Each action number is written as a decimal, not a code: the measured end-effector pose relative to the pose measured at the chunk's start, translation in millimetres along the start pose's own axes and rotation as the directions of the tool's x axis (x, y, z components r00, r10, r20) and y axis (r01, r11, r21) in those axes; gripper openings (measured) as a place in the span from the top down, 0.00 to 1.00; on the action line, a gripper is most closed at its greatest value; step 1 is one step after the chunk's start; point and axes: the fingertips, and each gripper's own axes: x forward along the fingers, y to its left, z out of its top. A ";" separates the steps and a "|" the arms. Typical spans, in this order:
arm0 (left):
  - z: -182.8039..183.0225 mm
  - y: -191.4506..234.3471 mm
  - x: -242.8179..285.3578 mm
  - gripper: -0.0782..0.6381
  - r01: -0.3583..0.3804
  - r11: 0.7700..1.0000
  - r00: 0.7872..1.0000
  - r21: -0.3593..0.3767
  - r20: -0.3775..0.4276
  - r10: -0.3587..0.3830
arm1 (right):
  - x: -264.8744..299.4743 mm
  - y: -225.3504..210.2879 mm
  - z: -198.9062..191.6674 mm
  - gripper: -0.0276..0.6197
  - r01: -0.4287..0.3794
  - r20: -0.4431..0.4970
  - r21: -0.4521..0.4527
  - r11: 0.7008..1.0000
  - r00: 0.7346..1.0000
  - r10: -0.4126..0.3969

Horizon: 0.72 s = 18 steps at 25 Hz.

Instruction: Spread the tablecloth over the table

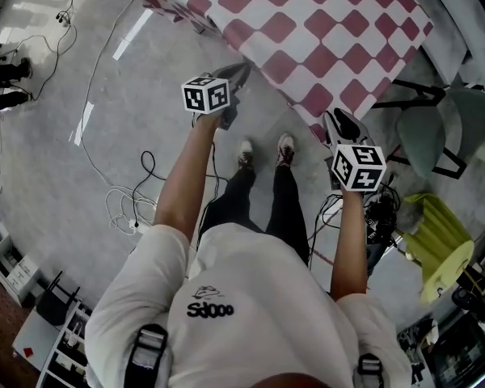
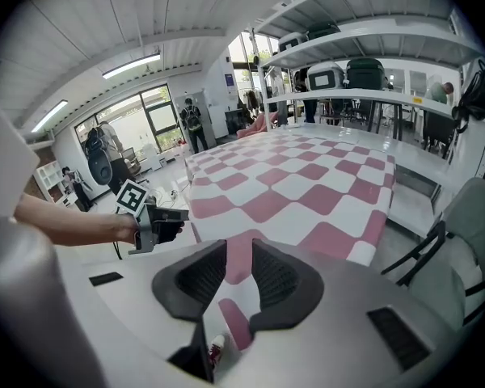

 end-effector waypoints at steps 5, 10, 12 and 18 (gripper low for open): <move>-11.5 14.9 -31.3 0.85 -0.170 0.976 0.979 0.135 -0.086 0.183 | -1.0 13.8 8.6 0.78 -0.017 0.006 -0.011 1.000 1.000 0.018; -22.3 38.5 -26.1 0.85 -0.250 0.924 0.937 0.288 -0.168 0.306 | -3.3 25.9 20.8 0.78 -0.028 0.023 -0.044 0.999 0.999 0.029; -23.3 43.9 -13.2 0.85 -0.251 0.916 0.929 0.313 -0.189 0.319 | -5.5 24.7 22.2 0.78 -0.021 0.030 -0.054 0.998 0.999 0.023; -33.1 55.7 3.4 0.67 -0.288 0.921 0.916 0.264 -0.204 0.345 | -13.9 7.1 7.4 0.78 0.025 0.027 -0.029 0.999 0.999 -0.024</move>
